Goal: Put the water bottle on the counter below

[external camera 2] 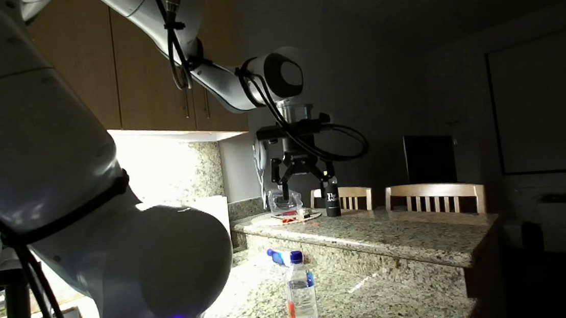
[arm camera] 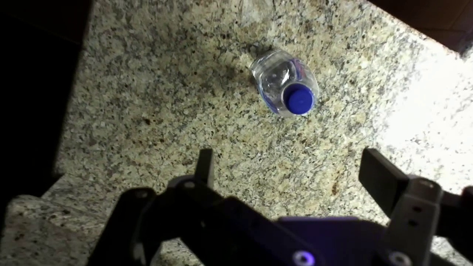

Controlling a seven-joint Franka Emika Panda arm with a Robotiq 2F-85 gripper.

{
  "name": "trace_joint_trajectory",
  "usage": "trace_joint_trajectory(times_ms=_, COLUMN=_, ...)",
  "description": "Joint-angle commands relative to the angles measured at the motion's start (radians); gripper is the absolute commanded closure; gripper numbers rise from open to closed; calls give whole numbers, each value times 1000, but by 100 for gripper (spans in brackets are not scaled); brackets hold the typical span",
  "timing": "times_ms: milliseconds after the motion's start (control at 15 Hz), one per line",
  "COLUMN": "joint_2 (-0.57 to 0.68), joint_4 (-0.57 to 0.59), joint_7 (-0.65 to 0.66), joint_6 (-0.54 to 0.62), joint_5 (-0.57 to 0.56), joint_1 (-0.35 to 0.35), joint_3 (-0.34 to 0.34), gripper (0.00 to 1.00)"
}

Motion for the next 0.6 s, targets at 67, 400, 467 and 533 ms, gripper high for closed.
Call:
trace_joint_trajectory(times_ms=67, joint_2=33, joint_4=62, joint_7=167, joint_6=-100, joint_5=-14, joint_1=-38, joint_3=42, gripper=0)
trace_joint_trajectory(times_ms=400, joint_2=26, joint_4=54, joint_7=220, joint_6=-87, joint_5=3, joint_1=-31, joint_3=42, gripper=0)
trace_joint_trajectory(times_ms=467, joint_2=27, joint_4=55, joint_7=229, joint_6=-87, joint_5=3, joint_1=-32, joint_3=43, gripper=0)
trace_joint_trajectory(times_ms=533, joint_2=28, joint_4=55, joint_7=234, joint_6=-87, joint_5=3, joint_1=-32, joint_3=44, gripper=0)
